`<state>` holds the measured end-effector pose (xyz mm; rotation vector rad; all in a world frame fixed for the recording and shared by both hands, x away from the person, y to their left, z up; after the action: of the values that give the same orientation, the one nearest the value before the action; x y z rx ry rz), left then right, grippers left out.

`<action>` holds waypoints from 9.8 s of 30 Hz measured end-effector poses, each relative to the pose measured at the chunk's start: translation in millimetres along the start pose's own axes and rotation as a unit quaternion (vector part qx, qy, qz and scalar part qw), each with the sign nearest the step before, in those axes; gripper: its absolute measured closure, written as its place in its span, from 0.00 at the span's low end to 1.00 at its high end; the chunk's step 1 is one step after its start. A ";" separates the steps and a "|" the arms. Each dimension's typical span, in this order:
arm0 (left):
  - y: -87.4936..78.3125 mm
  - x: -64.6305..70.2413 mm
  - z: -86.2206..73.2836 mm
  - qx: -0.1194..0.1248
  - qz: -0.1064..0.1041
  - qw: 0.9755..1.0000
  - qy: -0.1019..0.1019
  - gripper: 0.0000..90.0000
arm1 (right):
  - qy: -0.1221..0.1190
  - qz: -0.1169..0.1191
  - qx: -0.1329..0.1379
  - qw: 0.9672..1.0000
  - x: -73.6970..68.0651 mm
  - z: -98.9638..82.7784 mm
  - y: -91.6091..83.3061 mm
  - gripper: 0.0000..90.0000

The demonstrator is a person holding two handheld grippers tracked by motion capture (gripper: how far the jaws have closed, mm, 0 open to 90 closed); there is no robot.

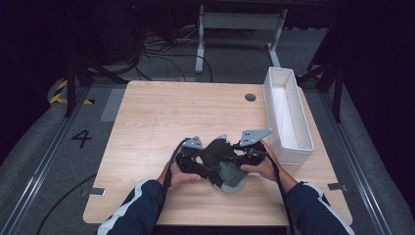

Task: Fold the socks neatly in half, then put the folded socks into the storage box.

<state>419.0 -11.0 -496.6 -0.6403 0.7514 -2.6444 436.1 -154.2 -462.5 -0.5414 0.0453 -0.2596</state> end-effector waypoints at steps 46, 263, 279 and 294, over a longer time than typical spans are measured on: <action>-12.2 54.9 21.5 -0.102 0.011 0.967 0.234 0.66 | -0.090 0.090 -0.160 0.979 -23.1 24.7 -37.3 0.33; -91.1 -46.0 -85.0 -0.061 0.178 0.982 0.034 0.23 | -0.068 -0.096 -0.377 0.919 101.2 -65.1 -171.4 0.60; -90.9 -45.9 -85.0 -0.060 0.177 0.982 0.033 0.23 | -0.025 -0.069 -0.387 0.919 106.5 -77.8 -161.6 0.61; -90.3 -46.0 -84.6 -0.061 0.174 0.982 0.032 0.22 | -0.016 -0.090 -0.341 0.935 109.0 -76.0 -169.1 0.53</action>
<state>400.0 116.3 -526.0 -0.4112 0.9531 -2.3207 493.8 -359.9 -437.7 -1.2471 0.0551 -0.4167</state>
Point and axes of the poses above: each handheld gripper's, and its own axes: y roughly forward along the jaws, z roughly out of its top, x roughly to its right, the point moved 6 cm from there along y, roughly forward along the jaws, and after that the axes turned 3 degrees about -y, right-handed, at the moved point
